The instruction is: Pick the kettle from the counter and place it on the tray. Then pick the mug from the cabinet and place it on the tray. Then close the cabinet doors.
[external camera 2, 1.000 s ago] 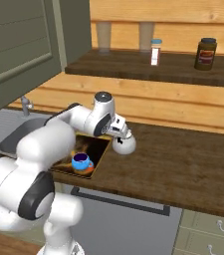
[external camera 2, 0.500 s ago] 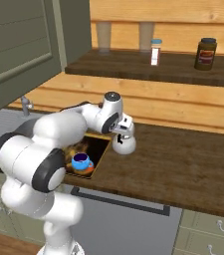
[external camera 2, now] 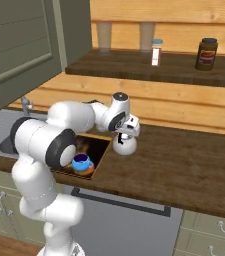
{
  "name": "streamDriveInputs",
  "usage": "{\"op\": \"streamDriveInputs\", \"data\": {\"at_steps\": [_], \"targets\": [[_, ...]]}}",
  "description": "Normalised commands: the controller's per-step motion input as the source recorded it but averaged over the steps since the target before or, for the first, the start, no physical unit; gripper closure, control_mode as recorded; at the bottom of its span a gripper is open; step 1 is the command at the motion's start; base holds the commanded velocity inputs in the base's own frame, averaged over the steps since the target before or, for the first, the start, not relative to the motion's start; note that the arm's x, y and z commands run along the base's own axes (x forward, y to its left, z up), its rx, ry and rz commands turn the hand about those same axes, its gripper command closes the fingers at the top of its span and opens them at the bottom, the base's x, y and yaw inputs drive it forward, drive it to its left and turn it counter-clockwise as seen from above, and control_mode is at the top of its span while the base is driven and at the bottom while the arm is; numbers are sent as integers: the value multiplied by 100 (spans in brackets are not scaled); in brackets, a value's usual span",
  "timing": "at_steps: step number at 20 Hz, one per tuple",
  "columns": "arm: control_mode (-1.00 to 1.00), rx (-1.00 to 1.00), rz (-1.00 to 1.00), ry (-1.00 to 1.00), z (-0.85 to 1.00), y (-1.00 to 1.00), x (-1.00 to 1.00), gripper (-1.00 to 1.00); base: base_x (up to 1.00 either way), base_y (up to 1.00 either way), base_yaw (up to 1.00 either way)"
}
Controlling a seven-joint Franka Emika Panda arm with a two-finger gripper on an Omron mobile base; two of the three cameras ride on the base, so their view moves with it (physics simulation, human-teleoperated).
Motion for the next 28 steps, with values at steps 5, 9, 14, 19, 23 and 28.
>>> {"op": "streamDriveInputs", "data": {"at_steps": [5,9,14,19,23,28], "targets": [[-100,0,0,3,-14,-3,34,-100,0,0,0],[-100,0,0,0,-13,0,14,100,0,0,0],[-100,0,0,0,-7,1,0,100,0,0,0],[-100,0,0,-3,3,9,-16,100,0,0,0],[-100,0,0,-6,45,12,-49,100,0,0,0],[-100,-2,0,-3,61,38,-33,100,0,0,0]]}}
